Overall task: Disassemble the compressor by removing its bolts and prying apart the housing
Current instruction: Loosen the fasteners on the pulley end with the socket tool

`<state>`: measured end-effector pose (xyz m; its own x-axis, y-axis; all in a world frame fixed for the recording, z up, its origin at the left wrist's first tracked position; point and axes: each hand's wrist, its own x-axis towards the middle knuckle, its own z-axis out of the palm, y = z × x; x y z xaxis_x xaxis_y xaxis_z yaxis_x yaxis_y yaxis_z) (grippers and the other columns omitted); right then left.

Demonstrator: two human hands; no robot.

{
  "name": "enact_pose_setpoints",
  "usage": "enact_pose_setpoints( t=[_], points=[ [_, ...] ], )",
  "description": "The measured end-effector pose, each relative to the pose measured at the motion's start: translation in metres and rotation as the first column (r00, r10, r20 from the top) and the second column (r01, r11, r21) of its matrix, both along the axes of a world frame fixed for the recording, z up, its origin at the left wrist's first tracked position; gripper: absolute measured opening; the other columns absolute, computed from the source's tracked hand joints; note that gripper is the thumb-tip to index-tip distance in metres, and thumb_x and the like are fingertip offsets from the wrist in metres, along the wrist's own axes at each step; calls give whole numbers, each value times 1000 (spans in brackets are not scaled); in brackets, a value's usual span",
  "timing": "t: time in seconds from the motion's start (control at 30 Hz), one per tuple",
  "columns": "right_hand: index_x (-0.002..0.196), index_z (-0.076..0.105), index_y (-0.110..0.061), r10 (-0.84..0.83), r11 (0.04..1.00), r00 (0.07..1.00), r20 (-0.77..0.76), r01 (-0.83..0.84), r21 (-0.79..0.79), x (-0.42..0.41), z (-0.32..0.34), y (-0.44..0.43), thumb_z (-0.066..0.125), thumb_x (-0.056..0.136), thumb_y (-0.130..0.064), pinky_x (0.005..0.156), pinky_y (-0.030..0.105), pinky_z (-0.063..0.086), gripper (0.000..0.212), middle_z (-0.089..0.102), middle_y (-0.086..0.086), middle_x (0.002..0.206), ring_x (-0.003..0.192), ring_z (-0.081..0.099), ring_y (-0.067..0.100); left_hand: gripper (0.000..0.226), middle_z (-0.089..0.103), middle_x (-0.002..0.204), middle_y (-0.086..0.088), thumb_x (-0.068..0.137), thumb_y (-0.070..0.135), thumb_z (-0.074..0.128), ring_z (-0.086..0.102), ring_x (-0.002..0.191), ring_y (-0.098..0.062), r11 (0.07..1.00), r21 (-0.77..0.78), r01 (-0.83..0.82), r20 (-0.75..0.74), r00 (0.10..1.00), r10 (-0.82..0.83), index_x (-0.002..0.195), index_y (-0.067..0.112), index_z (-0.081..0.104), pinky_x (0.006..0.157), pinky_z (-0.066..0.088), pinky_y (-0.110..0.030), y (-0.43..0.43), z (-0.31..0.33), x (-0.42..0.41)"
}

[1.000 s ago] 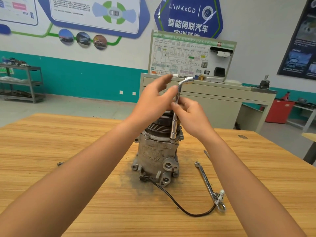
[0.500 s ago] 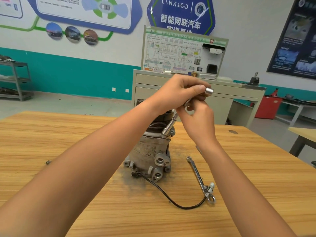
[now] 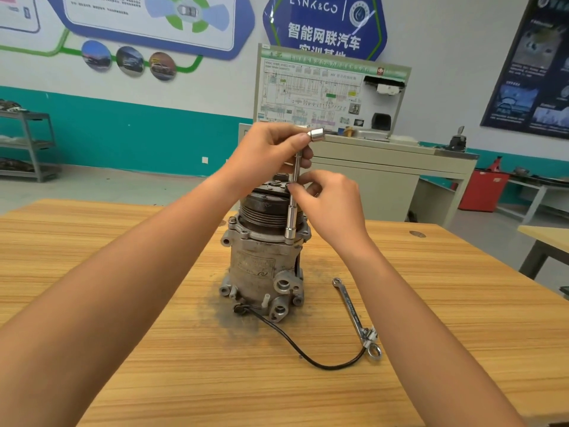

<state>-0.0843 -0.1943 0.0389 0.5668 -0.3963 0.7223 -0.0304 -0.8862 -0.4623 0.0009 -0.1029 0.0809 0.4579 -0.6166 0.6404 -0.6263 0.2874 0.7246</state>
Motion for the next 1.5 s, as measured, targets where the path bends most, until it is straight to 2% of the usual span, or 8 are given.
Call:
enact_pose_setpoints(
  t=[0.33, 0.57, 0.67, 0.83, 1.03, 1.17, 1.33, 1.5],
  points=[
    [90, 63, -8, -188, 970, 982, -9, 184, -158, 7, 1, 11, 51, 91, -40, 56, 30, 32, 33, 66, 12, 83, 79, 59, 34, 7, 66, 71, 5, 92, 20, 58, 61, 59, 3, 978, -15, -208, 138, 968, 208, 88, 15, 62, 60, 54, -17, -10, -3, -6],
    [83, 61, -5, -95, 992, 995, -36, 91, -91, 9, 0, 9, 52, 93, -33, 57, 28, 29, 31, 63, 14, 77, 75, 57, 33, 26, 64, 65, 5, 91, 29, 60, 60, 56, 2, 962, 32, -273, 97, 958, 269, 69, 16, 54, 54, 52, -15, -11, -1, -5],
    [72, 55, -10, -48, 998, 996, -77, 45, -39, 10, 3, 6, 53, 92, -32, 58, 27, 29, 30, 57, 11, 69, 69, 53, 30, 27, 60, 59, 12, 91, 33, 59, 55, 56, 2, 955, 74, -286, 168, 948, 271, 72, 14, 60, 60, 51, -22, -9, 1, -2],
    [66, 48, -11, -10, 1000, 996, -94, 7, -28, 12, 3, 6, 54, 91, -29, 47, 27, 26, 32, 44, 1, 54, 62, 47, 25, 27, 67, 76, -5, 86, 36, 65, 57, 70, -11, 964, 63, -258, 246, 940, 236, 85, 10, 71, 73, 52, -37, -3, 23, -4],
    [69, 53, -13, 52, 999, 995, -80, -51, 14, 7, 5, 7, 54, 92, -28, 58, 27, 38, 27, 52, 3, 61, 66, 57, 27, 37, 65, 87, -25, 84, 35, 67, 57, 69, -19, 954, 159, -255, 357, 916, 185, 91, -2, 69, 62, 56, -35, -5, 39, -5],
    [67, 53, -11, 101, 994, 990, -95, -96, 54, 4, 6, 9, 53, 92, -25, 67, 37, 52, 29, 57, 5, 63, 67, 63, 29, 41, 55, 65, -15, 89, 33, 61, 46, 56, -18, 889, 146, -434, 477, 818, 321, 80, -7, 67, 47, 37, -18, -15, 40, -6],
    [68, 57, -5, 106, 994, 988, -114, -100, 52, 7, 7, 7, 52, 91, -24, 67, 43, 51, 31, 62, 15, 65, 65, 62, 33, 29, 57, 68, -13, 92, 23, 49, 46, 52, -22, 792, 136, -596, 530, 719, 450, 80, 3, 65, 49, 35, -22, -21, 38, -6],
    [85, 63, -11, -28, 999, 998, 59, 30, -37, 5, 2, 6, 61, 83, -33, 64, 35, 47, 23, 63, 2, 70, 73, 59, 26, 26, 54, 56, -1, 91, 20, 41, 52, 39, -11, 769, 255, -586, 405, 787, 466, 76, 7, 58, 33, 34, -13, -28, 43, -6]
  ],
)
